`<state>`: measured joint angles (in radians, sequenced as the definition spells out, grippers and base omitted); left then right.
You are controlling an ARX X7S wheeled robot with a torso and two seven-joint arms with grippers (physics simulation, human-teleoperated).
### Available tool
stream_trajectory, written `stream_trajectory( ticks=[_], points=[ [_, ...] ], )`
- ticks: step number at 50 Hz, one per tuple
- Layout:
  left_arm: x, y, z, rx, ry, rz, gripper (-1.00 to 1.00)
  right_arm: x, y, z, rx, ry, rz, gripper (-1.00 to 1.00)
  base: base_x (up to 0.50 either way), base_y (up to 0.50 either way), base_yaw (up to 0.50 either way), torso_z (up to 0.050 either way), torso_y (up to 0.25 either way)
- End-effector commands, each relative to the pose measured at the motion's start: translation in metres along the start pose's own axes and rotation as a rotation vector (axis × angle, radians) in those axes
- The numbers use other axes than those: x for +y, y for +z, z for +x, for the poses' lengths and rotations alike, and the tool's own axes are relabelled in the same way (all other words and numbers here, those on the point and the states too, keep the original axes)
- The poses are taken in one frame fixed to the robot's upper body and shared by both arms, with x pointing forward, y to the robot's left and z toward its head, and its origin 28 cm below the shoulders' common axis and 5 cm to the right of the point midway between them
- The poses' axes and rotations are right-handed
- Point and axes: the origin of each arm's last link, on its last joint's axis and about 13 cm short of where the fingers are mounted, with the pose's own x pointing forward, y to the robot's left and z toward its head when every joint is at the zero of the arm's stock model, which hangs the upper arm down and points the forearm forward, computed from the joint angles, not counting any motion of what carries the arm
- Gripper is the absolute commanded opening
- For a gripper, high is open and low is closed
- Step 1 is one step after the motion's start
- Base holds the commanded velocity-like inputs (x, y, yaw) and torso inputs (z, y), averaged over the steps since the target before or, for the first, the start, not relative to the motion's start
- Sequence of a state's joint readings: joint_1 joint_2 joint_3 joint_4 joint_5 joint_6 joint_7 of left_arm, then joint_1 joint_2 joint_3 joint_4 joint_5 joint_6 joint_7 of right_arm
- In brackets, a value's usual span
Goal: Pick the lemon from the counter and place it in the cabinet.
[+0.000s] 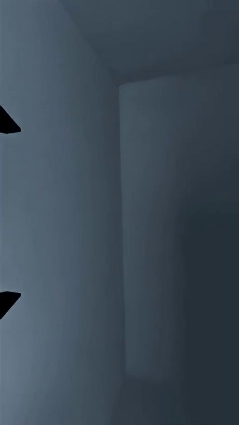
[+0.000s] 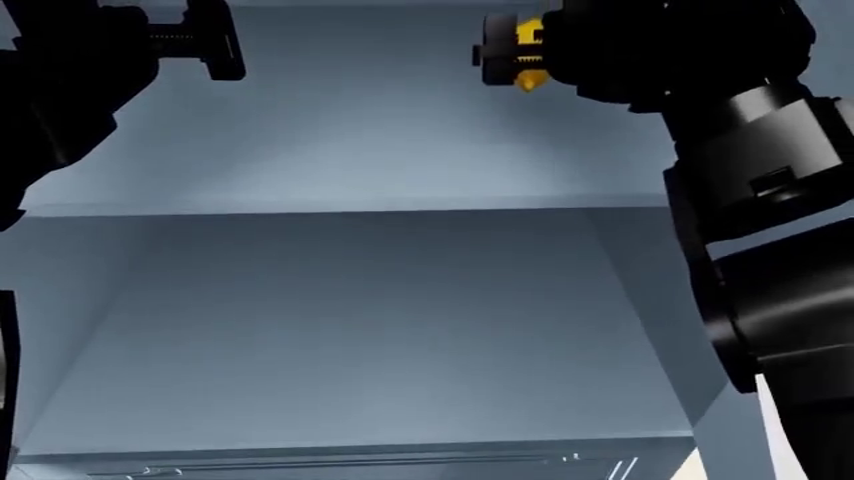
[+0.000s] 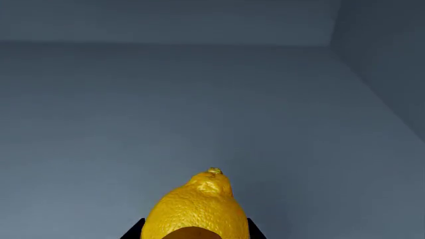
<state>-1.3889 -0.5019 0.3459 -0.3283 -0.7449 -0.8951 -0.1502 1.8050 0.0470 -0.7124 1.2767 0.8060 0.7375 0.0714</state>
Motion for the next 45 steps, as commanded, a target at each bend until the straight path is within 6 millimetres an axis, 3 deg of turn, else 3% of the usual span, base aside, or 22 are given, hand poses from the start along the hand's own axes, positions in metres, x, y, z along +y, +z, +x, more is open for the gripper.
stream_trajectory(
  ticks=[1,33,34,45],
  points=[
    [-0.0001,-0.0005,0.0042,0.001,-0.002,-0.001,1.00,0.0013,-0.0019,0.0008,0.026,-0.002,-0.033,-1.00,0.00,0.00,0.00,0.000,0.000],
    [0.0001,-0.0005,0.0065,0.003,0.002,-0.004,1.00,0.0017,-0.0084,0.0026,0.068,-0.001,-0.055,-1.00,0.00,0.00,0.00,0.000,0.000],
    [0.0001,-0.0006,0.0064,0.003,0.001,-0.004,1.00,0.0017,-0.0082,0.0024,0.069,0.001,-0.053,1.00,0.00,0.00,0.00,0.000,0.000],
    [-0.0002,-0.0012,0.0082,0.005,0.000,-0.002,1.00,0.0017,-0.0073,0.0016,0.073,0.003,-0.042,1.00,0.00,0.00,0.00,0.000,0.000]
  ],
)
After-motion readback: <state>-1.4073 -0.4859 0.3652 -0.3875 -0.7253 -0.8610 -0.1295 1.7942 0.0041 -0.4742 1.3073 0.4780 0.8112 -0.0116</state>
